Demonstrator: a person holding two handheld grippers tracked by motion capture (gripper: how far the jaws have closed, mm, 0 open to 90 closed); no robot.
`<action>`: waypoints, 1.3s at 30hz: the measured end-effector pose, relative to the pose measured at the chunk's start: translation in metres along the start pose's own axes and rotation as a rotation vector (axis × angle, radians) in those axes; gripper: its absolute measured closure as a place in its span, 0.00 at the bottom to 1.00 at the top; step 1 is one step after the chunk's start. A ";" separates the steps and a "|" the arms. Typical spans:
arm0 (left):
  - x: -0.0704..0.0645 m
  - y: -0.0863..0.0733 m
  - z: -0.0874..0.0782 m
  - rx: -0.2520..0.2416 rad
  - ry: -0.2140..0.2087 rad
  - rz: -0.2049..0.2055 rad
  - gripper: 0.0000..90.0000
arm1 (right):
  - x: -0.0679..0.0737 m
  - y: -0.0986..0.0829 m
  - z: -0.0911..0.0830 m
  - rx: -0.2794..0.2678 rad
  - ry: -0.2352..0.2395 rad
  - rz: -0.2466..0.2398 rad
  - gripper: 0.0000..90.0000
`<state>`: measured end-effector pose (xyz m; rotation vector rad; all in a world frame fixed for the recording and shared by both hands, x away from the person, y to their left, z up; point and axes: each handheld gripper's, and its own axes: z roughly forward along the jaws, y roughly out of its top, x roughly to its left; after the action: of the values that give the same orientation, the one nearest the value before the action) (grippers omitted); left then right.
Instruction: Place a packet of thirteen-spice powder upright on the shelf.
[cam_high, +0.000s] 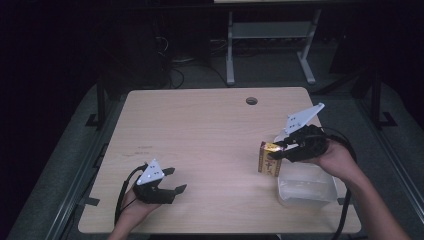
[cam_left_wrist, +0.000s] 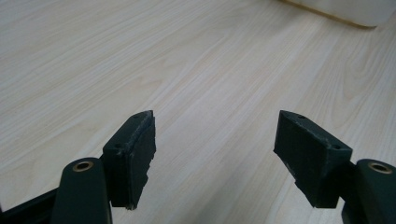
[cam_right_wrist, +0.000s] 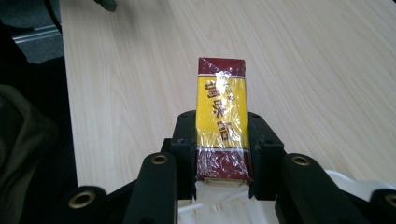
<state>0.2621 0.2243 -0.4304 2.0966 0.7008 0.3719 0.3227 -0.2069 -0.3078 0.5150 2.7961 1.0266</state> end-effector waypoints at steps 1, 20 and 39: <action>0.001 0.000 0.000 0.001 0.001 0.000 0.32 | -0.002 -0.002 -0.002 0.003 -0.006 -0.001 0.76; 0.011 -0.005 -0.003 0.005 0.015 -0.030 0.31 | -0.031 -0.027 -0.024 0.006 -0.079 0.029 0.76; 0.011 -0.005 -0.002 0.000 0.002 -0.032 0.31 | -0.045 -0.043 -0.031 0.016 -0.137 0.056 0.75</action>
<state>0.2683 0.2342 -0.4331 2.0829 0.7345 0.3558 0.3460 -0.2725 -0.3124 0.6428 2.6856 0.9417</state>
